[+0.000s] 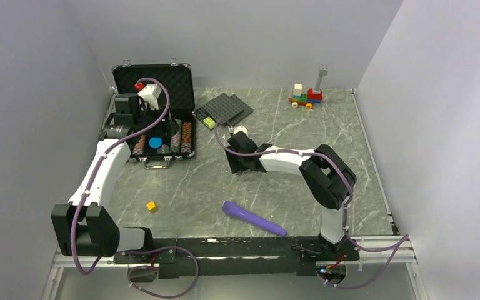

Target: Pack up texas hold em set

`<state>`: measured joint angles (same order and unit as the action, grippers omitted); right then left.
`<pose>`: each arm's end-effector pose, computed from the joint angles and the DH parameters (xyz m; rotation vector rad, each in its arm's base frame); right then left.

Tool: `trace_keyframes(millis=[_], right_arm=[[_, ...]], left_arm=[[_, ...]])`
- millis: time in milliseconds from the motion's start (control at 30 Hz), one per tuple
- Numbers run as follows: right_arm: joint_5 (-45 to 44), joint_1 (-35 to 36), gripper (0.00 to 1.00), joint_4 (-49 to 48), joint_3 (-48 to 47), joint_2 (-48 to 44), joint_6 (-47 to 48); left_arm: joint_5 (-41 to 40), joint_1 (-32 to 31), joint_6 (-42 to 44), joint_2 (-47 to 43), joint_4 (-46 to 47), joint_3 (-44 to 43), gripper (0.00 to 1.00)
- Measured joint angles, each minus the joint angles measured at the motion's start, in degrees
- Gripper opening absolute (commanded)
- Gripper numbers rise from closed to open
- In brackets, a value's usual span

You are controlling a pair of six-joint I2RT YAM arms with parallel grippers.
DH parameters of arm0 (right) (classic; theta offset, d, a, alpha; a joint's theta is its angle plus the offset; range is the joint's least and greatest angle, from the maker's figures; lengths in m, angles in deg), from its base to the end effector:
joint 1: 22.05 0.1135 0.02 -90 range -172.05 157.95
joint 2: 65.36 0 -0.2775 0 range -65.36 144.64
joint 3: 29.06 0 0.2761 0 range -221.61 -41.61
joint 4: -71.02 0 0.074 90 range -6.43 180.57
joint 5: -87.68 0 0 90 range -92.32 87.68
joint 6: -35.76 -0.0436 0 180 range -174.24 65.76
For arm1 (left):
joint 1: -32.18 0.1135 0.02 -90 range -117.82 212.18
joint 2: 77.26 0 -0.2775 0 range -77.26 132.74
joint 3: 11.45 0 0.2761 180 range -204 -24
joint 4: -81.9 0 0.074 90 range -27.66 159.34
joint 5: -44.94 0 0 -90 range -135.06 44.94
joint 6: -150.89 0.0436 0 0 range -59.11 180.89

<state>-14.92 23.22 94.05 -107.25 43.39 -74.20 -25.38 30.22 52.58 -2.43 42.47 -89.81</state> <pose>0.2996 0.2889 0.1421 -0.4563 2.4439 0.2094 0.3155 -0.0255 0.3309 0.0723 2.1942 -0.4777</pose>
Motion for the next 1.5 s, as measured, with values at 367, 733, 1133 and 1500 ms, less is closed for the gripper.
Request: trace_keyframes(millis=[367,733,1133,1500], right_arm=[[0.48,-0.48,0.37,-0.11,-0.98,0.81,0.04],[3.61,-0.24,0.32,-6.73,9.49,-7.52,3.52],[2.14,8.00,0.30,-22.36,22.05,-22.91,11.39],[-2.03,11.26,0.29,-29.03,24.59,-28.48,15.74]], left_arm=[[2.73,-1.49,-1.05,0.13,0.28,0.09,0.73],[14.19,-8.59,-4.26,8.44,2.58,0.22,0.63],[27.30,-15.19,-9.09,17.75,5.60,0.33,0.60],[31.52,-17.38,-10.29,20.57,6.05,0.33,0.49]])
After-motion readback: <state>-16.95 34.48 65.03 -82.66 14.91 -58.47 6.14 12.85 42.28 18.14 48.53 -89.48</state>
